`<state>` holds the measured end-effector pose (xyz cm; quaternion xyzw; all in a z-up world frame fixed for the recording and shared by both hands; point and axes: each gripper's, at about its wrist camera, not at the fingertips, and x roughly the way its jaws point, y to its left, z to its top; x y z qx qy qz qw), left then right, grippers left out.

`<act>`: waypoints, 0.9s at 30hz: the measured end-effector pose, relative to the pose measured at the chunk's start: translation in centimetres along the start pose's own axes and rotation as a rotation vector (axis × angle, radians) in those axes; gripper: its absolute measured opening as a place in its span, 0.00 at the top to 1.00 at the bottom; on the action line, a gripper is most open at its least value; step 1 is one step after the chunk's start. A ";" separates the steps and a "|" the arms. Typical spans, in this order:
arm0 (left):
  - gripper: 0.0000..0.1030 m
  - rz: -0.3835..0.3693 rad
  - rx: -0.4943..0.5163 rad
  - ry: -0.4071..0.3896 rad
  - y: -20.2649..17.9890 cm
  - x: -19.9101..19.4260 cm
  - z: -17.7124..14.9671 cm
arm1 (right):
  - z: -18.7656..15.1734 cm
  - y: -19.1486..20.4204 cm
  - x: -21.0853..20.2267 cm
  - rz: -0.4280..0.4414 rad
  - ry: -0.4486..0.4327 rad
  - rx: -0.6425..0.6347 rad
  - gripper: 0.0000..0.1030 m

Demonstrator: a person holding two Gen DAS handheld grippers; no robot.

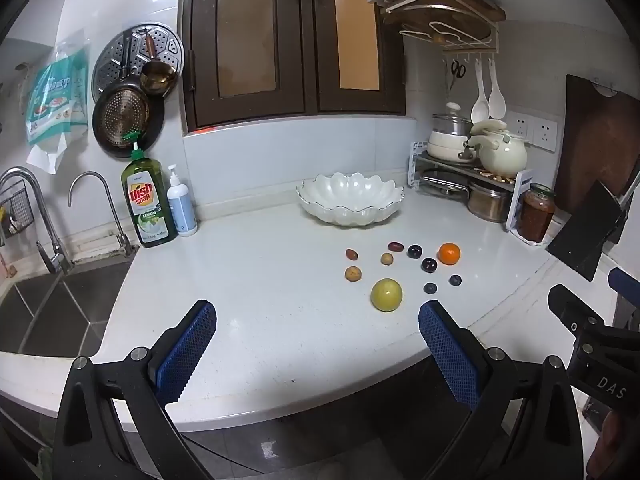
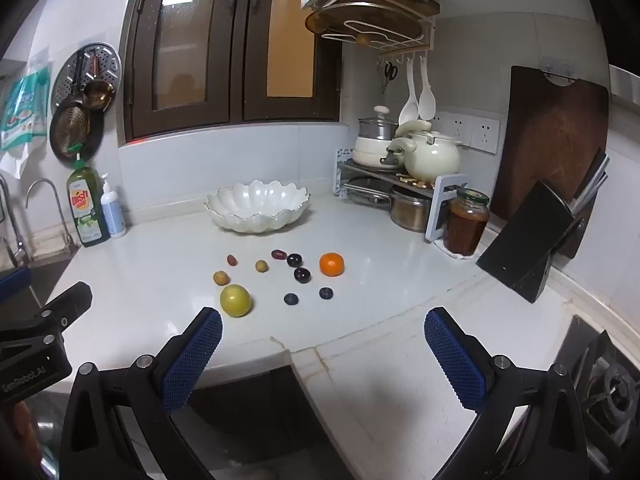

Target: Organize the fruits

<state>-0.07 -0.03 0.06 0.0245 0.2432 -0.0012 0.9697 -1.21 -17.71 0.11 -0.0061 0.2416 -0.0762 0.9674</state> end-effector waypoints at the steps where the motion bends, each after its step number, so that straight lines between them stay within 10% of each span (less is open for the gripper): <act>1: 0.00 0.003 -0.001 -0.005 0.0 -0.1 0.0 | 0.0 -0.1 -0.1 0.001 -0.004 0.001 0.01; 27: 0.00 -0.034 -0.001 -0.014 -0.8 -1.0 -0.2 | 0.0 -1.4 -0.4 -0.014 -0.014 0.002 0.01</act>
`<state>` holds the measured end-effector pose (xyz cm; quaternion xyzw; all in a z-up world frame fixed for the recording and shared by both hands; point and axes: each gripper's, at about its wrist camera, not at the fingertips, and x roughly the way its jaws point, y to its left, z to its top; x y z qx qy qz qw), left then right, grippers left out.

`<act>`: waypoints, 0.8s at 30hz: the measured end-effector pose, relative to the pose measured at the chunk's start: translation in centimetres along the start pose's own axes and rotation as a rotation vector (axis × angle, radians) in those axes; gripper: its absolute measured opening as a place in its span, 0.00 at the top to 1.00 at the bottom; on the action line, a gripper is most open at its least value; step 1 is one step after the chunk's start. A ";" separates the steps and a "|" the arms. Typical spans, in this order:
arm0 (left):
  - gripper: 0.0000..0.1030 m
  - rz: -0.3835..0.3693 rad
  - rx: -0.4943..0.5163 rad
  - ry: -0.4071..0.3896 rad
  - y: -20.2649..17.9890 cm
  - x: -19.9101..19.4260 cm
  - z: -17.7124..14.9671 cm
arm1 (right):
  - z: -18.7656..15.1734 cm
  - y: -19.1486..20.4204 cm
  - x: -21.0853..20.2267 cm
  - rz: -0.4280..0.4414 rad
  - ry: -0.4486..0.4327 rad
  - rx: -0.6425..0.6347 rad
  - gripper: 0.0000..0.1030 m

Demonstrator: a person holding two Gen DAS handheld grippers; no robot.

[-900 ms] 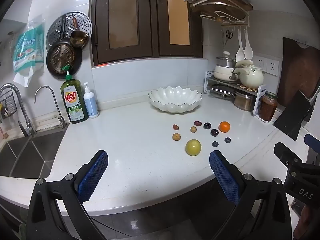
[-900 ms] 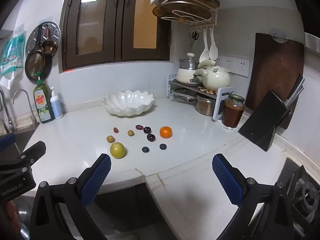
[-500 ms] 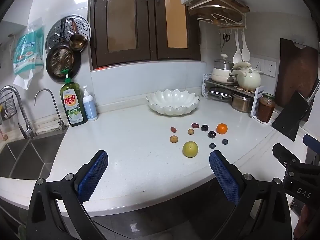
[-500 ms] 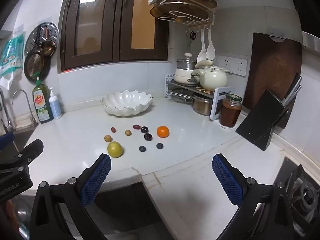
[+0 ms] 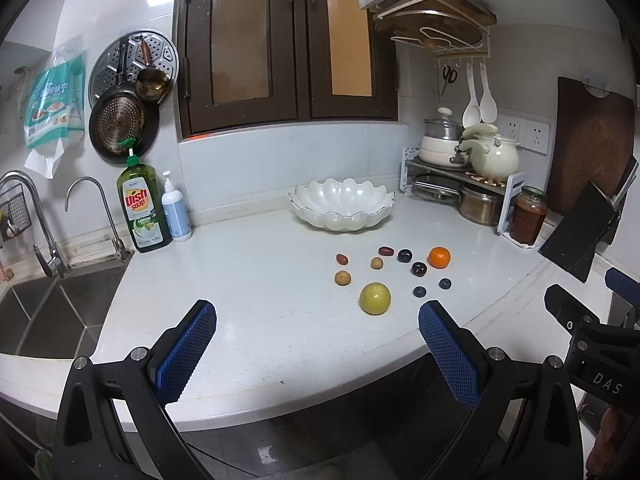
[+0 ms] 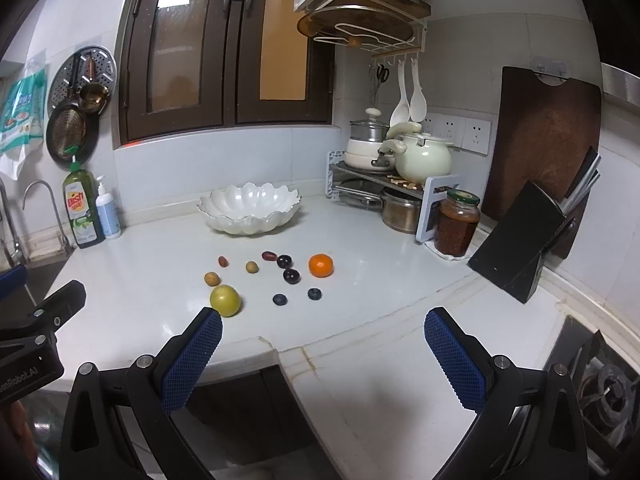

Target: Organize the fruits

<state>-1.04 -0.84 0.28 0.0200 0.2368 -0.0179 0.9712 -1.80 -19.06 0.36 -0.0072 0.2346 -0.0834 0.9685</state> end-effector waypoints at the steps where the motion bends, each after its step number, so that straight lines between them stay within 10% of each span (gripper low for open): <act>1: 0.00 -0.001 0.000 0.001 0.0 0.0 0.0 | 0.0 0.0 0.0 0.001 0.002 0.001 0.01; 24: 0.00 -0.007 0.001 0.008 -0.2 0.1 0.1 | 0.4 -0.1 -0.3 -0.006 -0.007 0.000 0.01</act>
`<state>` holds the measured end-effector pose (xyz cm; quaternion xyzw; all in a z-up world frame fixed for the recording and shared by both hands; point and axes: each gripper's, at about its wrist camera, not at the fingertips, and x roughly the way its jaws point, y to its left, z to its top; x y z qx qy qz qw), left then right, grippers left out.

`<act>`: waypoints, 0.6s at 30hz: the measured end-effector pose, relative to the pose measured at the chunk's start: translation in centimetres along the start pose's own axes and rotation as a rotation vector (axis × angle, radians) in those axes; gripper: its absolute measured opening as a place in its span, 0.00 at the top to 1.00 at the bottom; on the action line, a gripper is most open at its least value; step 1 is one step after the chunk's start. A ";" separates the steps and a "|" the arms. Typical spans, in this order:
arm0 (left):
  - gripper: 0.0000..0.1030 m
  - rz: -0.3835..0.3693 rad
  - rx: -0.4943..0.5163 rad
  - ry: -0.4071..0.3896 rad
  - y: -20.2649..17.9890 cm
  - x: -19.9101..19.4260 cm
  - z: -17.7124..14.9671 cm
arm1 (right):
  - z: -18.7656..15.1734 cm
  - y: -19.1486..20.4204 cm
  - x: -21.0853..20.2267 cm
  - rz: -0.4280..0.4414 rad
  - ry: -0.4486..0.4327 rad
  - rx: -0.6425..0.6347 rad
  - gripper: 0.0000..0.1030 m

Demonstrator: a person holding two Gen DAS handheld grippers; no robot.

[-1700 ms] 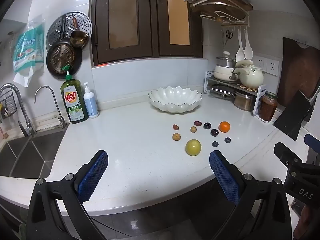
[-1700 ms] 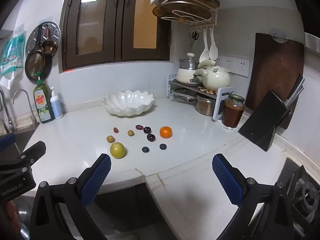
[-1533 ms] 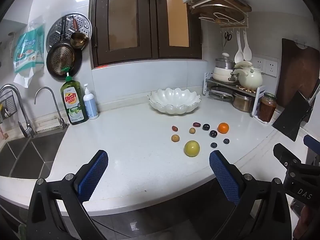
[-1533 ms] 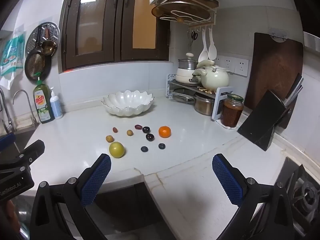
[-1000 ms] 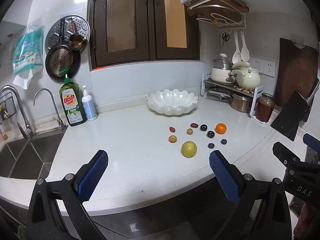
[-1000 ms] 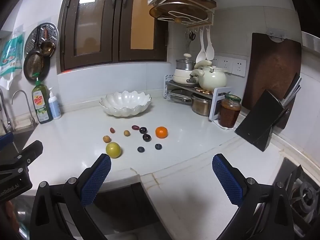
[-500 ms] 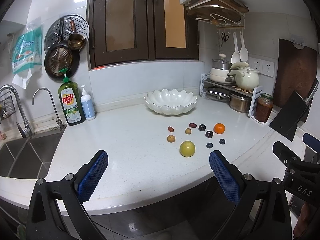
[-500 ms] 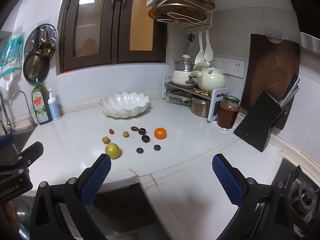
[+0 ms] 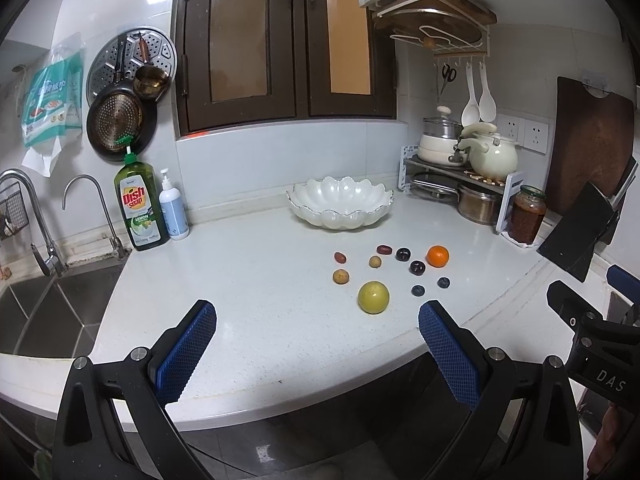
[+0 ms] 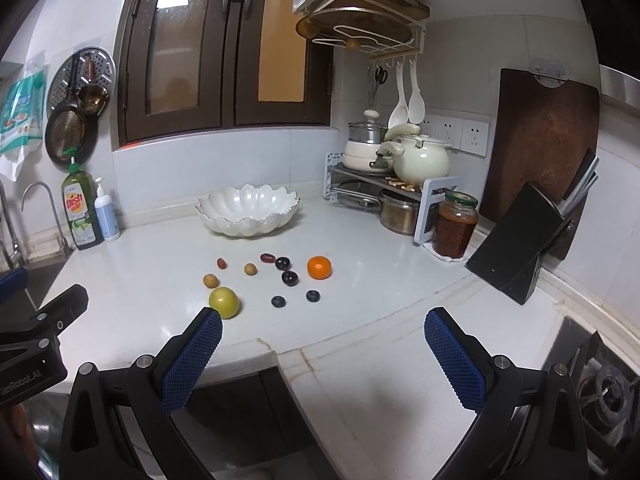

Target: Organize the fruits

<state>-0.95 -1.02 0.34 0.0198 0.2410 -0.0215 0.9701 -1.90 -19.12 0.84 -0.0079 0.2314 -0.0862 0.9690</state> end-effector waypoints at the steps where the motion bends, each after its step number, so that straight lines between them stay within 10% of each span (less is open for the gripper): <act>1: 0.00 -0.001 0.001 0.000 0.0 0.0 0.1 | 0.0 0.0 0.0 0.000 0.000 0.000 0.01; 18: 0.00 -0.006 0.011 0.006 -0.1 0.8 0.6 | 0.1 -0.3 0.4 -0.010 0.009 0.009 0.01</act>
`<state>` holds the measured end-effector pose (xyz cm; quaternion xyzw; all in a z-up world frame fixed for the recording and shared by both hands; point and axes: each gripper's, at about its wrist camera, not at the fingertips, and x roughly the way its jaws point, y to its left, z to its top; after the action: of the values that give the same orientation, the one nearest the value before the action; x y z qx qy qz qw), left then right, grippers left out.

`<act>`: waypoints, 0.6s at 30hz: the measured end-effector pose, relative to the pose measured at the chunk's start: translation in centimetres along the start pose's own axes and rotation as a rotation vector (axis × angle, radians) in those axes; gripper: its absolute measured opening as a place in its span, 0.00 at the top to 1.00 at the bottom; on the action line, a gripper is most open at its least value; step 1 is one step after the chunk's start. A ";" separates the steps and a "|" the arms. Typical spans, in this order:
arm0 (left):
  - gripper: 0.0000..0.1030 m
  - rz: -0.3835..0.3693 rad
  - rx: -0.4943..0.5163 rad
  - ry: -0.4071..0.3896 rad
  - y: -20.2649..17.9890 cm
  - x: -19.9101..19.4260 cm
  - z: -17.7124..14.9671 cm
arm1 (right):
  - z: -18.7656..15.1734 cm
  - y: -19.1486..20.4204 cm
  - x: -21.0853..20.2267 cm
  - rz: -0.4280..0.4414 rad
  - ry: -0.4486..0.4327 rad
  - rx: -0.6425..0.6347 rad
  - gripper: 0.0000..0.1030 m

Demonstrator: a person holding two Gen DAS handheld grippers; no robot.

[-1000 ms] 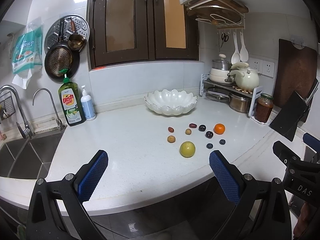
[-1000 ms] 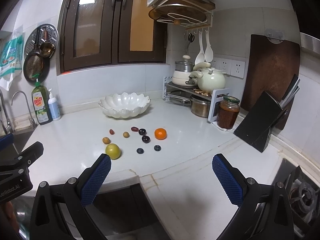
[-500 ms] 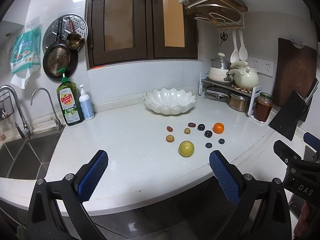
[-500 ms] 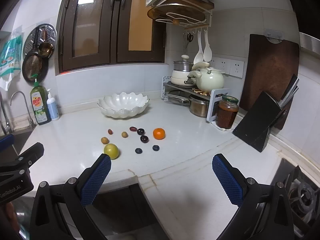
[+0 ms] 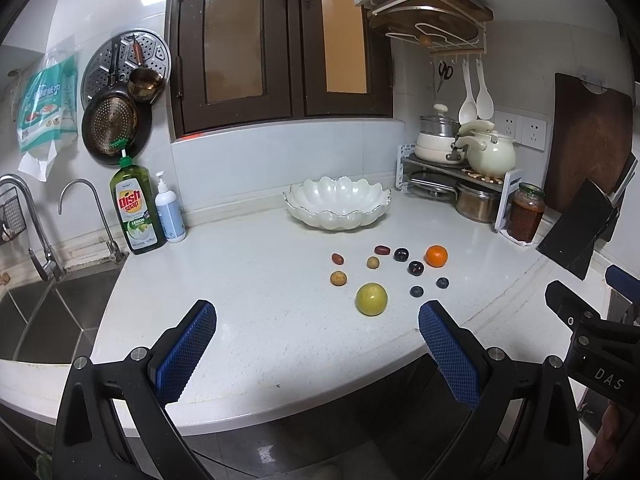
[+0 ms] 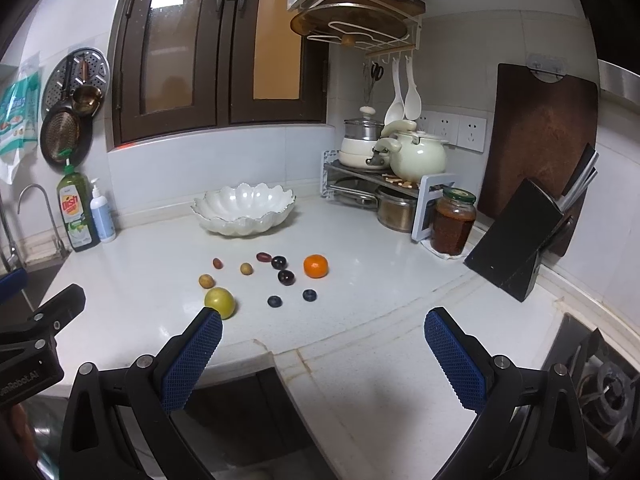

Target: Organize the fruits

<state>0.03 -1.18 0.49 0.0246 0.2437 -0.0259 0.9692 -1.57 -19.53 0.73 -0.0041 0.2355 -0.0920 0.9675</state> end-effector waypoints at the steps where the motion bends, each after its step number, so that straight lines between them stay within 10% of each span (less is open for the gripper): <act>1: 0.00 0.000 0.000 0.001 0.0 0.0 0.0 | 0.0 0.0 0.1 0.000 0.002 0.000 0.01; 18: 0.00 -0.023 0.010 0.036 -1.1 2.4 0.4 | 0.5 -0.5 2.8 -0.001 0.054 0.011 0.01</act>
<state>2.29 -2.36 -0.29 0.0270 0.2612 -0.0376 0.9642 1.01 -20.51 -0.12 0.0036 0.2611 -0.0938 0.9607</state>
